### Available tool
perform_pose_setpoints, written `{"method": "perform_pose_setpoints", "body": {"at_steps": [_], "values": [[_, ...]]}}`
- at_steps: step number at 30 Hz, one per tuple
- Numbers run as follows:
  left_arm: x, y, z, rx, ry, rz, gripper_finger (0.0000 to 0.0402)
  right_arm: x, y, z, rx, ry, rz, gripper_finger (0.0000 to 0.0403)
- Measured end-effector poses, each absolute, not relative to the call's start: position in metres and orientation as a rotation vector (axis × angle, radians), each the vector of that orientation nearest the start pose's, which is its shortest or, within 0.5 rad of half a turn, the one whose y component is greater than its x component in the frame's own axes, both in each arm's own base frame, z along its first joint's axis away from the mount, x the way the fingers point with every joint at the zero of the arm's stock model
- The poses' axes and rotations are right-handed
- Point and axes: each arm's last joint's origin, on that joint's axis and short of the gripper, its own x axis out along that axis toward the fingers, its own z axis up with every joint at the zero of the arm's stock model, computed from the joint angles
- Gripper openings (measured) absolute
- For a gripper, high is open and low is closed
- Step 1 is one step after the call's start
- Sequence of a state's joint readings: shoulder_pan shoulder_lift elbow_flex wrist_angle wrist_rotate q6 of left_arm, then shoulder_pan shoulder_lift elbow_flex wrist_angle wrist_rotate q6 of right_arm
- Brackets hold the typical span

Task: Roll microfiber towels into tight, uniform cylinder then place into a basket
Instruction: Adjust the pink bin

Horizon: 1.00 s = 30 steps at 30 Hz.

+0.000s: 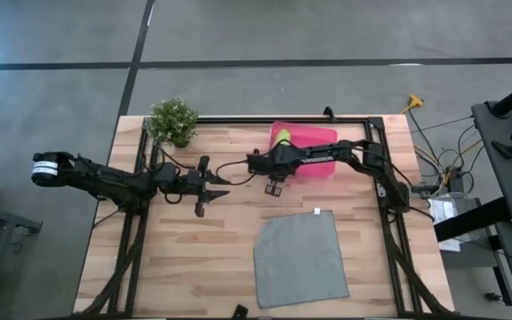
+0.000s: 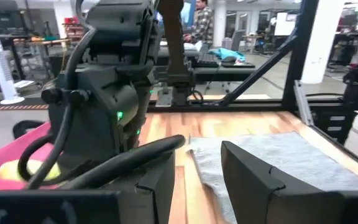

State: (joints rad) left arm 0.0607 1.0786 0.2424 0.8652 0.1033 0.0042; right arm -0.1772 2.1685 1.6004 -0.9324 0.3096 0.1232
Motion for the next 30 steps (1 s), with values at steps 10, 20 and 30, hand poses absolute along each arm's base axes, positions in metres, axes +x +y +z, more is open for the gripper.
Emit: {"method": "perform_pose_setpoints", "body": {"at_steps": [10,20,30], "values": [[0.200,0.009,0.198,0.008,-0.035,-0.058,0.0114,0.364,-0.107,0.141,0.010,1.666,-0.750,0.0009],[0.200,0.009,0.197,0.007,-0.034,-0.056,0.0114,0.315,-0.118,0.126,0.079,1.755,-0.856,0.0009],[0.200,0.009,0.197,0.008,-0.033,-0.054,0.0114,0.291,-0.100,0.174,0.164,1.412,-0.911,0.0009]]}}
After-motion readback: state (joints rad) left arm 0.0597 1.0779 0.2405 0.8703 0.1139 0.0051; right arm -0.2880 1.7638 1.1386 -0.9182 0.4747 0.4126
